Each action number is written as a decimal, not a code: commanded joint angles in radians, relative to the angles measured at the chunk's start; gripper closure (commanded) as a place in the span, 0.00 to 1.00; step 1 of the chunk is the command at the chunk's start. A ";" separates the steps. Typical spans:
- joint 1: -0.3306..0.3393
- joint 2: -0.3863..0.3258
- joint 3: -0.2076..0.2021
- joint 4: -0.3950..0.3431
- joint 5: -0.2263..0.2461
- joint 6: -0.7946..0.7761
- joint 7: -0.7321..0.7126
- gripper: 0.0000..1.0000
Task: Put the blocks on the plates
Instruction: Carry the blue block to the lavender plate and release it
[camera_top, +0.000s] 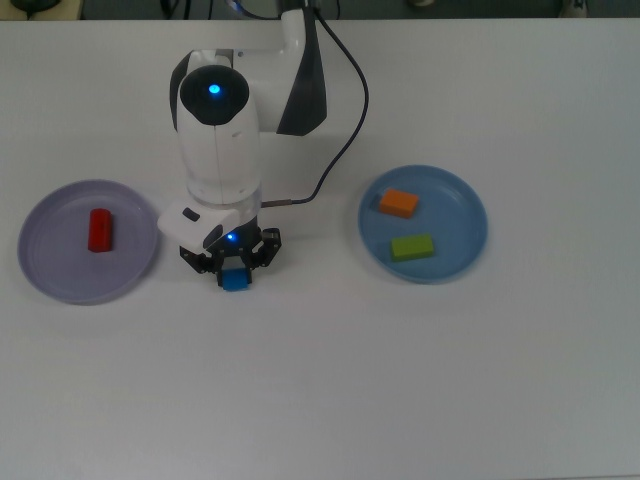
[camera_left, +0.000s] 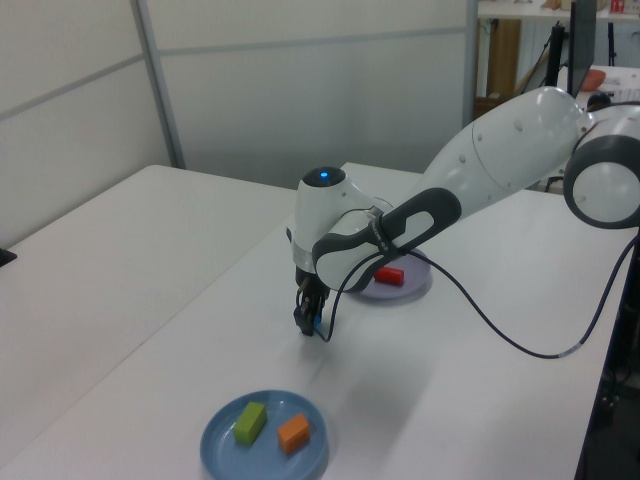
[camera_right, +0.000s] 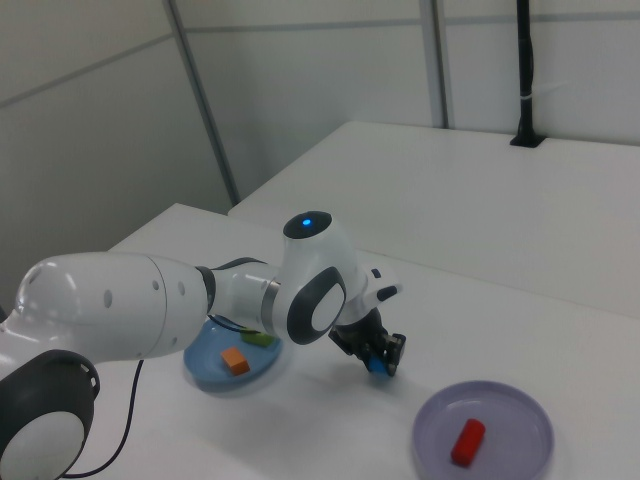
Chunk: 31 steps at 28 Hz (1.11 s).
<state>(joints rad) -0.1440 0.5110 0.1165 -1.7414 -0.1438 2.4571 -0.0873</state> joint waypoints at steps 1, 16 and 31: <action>-0.052 -0.009 -0.026 0.043 -0.002 0.011 0.009 0.89; -0.154 -0.046 -0.152 0.040 0.093 -0.040 -0.109 0.85; -0.146 -0.045 -0.150 0.037 0.095 -0.049 -0.088 0.00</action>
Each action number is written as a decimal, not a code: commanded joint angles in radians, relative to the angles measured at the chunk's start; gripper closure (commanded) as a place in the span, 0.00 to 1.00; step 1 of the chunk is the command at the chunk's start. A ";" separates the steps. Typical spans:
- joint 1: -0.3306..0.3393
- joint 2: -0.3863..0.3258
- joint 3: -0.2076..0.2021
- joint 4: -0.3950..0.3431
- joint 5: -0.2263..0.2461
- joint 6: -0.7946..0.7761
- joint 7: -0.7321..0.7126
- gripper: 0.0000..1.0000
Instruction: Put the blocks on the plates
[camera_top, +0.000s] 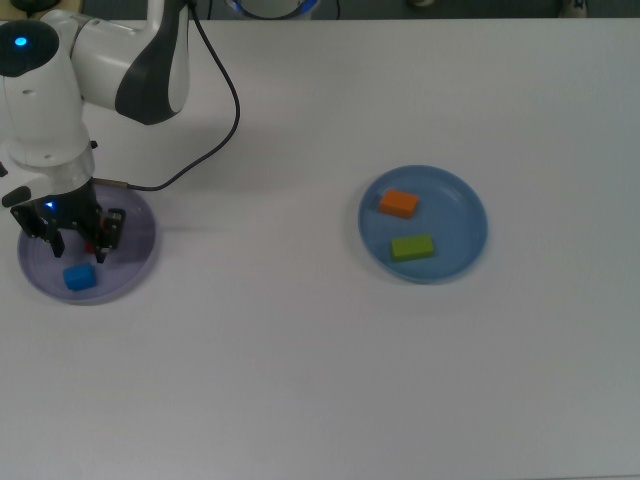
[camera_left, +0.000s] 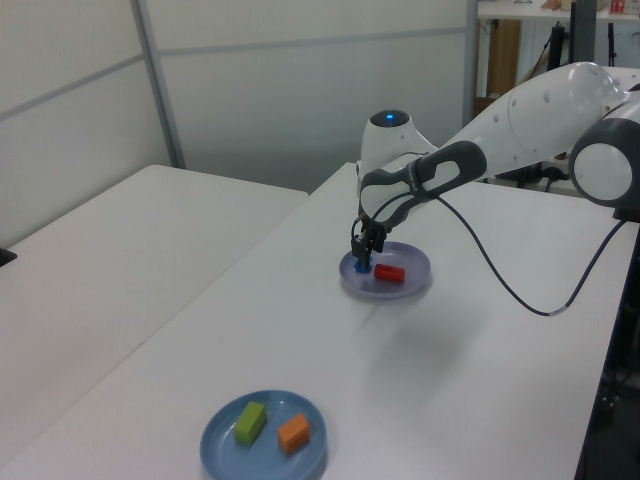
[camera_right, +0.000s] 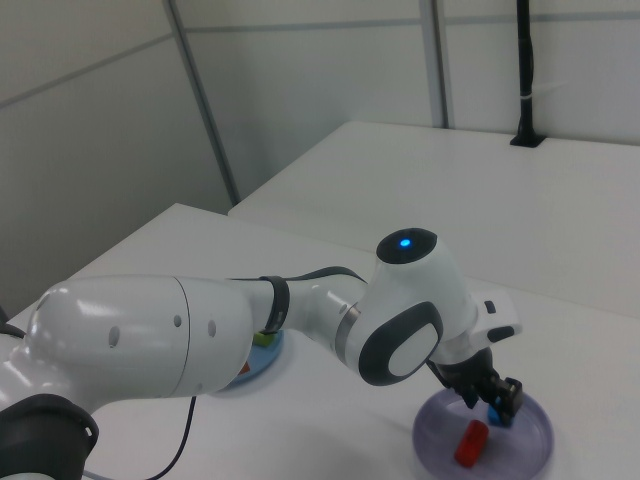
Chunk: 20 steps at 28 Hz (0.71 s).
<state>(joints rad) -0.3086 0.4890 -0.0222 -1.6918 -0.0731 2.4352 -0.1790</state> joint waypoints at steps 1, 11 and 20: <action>0.020 -0.026 -0.010 -0.012 0.024 -0.027 0.009 0.00; 0.129 -0.214 0.001 -0.008 0.024 -0.298 0.136 0.00; 0.243 -0.420 0.038 -0.008 0.038 -0.605 0.255 0.00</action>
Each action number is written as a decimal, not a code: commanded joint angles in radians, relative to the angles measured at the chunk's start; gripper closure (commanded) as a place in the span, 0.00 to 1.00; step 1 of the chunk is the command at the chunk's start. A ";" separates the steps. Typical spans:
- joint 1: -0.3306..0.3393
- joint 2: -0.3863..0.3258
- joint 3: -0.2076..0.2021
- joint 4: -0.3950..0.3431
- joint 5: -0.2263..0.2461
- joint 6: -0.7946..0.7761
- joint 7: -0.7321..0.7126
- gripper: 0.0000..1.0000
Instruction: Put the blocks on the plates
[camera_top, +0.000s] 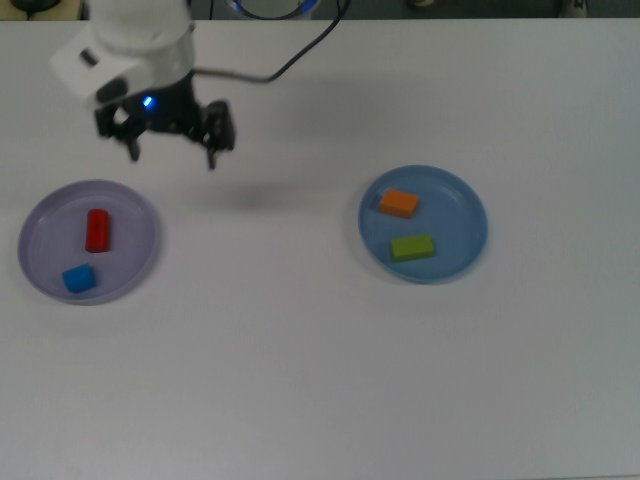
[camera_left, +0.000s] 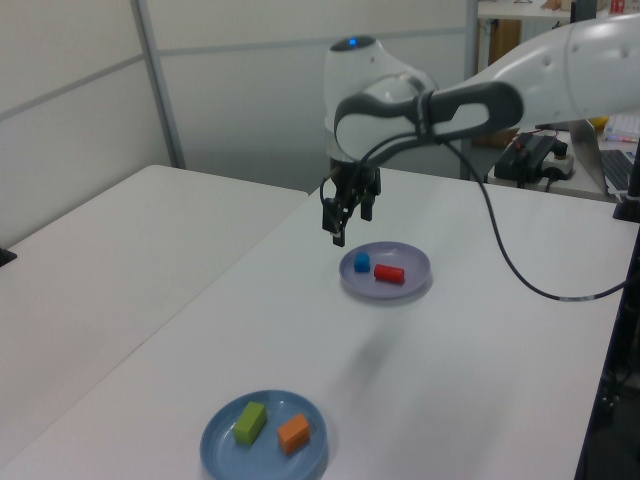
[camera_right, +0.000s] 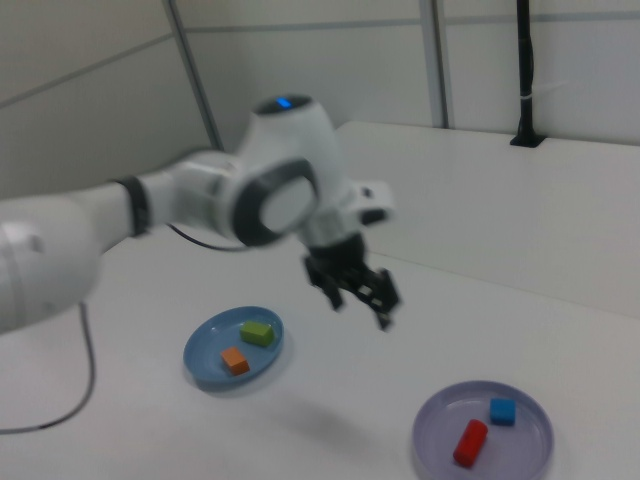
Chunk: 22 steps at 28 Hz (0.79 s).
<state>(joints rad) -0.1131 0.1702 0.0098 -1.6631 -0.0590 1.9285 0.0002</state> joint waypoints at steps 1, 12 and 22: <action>0.061 -0.116 0.006 -0.037 0.022 -0.112 0.086 0.00; 0.141 -0.201 0.001 -0.040 0.028 -0.203 0.095 0.00; 0.144 -0.201 -0.004 -0.040 0.034 -0.197 0.090 0.00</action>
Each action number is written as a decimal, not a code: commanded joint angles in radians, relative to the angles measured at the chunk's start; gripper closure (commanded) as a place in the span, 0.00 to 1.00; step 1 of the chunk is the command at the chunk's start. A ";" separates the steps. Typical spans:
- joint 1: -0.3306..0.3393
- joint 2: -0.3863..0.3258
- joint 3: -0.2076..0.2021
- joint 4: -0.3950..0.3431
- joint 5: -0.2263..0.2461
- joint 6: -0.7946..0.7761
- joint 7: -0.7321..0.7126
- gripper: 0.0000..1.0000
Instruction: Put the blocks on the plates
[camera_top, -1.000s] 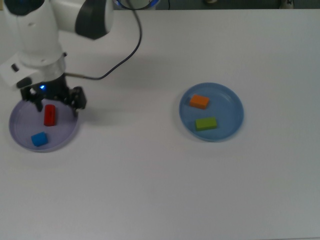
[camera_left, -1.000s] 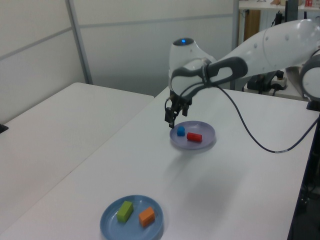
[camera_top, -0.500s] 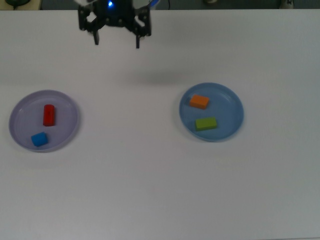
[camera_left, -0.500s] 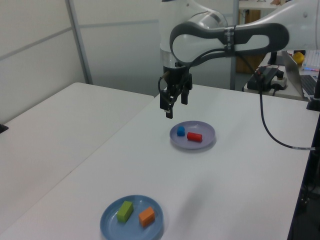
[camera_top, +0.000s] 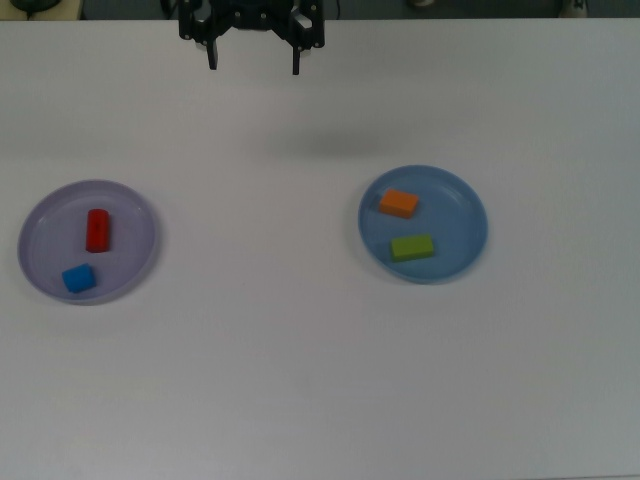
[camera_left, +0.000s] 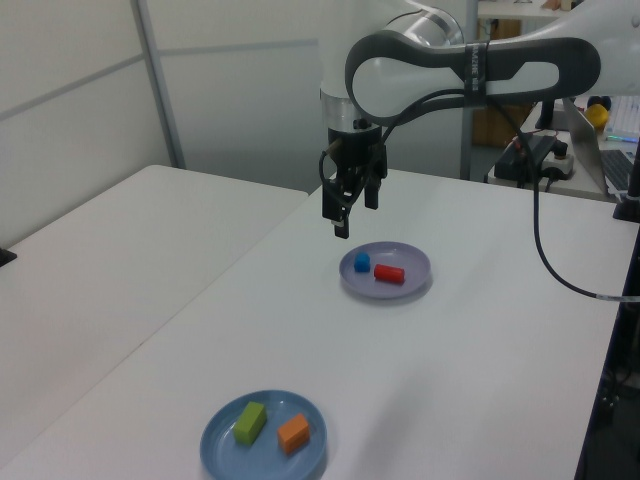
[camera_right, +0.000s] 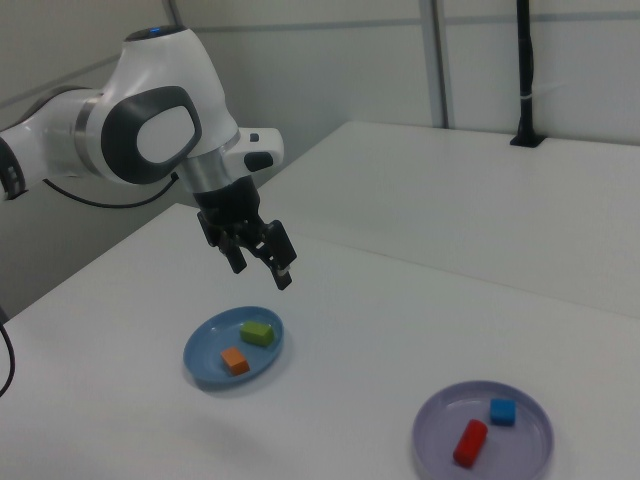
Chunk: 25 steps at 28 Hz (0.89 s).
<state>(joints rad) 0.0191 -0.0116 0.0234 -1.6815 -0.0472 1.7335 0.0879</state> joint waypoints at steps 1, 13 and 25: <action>0.010 -0.019 -0.019 -0.020 0.023 -0.002 -0.002 0.00; 0.008 -0.008 -0.020 -0.018 0.023 0.001 -0.010 0.00; 0.002 -0.011 -0.025 -0.014 0.021 -0.002 -0.010 0.00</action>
<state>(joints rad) 0.0157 -0.0102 0.0130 -1.6861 -0.0472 1.7335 0.0877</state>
